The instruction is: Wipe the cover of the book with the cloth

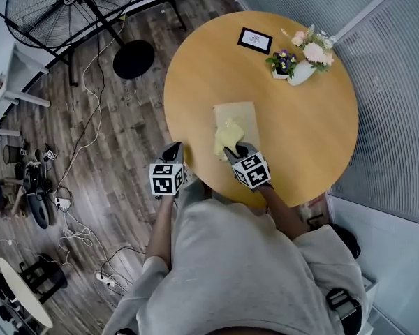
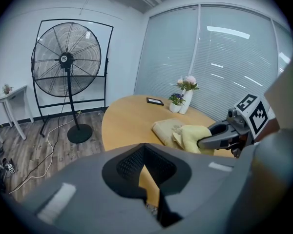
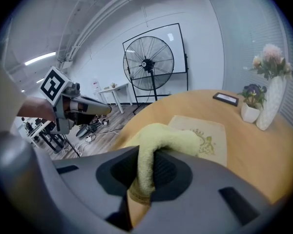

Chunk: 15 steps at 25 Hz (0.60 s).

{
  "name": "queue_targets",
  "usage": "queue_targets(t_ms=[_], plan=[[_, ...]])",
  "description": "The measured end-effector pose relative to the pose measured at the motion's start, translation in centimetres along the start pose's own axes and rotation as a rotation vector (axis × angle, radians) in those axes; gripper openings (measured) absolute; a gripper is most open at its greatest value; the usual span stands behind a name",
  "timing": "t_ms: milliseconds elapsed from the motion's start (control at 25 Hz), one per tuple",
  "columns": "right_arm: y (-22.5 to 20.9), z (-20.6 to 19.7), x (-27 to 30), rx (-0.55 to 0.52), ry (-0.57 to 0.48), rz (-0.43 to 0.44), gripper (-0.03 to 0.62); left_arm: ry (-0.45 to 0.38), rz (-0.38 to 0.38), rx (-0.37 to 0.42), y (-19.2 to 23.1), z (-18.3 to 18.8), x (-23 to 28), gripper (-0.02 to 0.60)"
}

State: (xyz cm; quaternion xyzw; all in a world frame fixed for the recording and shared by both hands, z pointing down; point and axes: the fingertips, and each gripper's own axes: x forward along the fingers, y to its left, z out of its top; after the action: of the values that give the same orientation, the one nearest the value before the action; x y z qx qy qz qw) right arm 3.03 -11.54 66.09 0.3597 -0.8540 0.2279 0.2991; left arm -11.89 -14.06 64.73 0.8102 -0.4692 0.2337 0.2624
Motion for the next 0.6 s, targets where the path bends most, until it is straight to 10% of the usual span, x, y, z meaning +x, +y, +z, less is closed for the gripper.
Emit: queue_targets(t_ms=[600], plan=[[0.1,-3.2,1.7,0.022,0.079,0.020,0.060,0.015,-0.011,0.009,-0.4,-0.2,0.8,0.006]])
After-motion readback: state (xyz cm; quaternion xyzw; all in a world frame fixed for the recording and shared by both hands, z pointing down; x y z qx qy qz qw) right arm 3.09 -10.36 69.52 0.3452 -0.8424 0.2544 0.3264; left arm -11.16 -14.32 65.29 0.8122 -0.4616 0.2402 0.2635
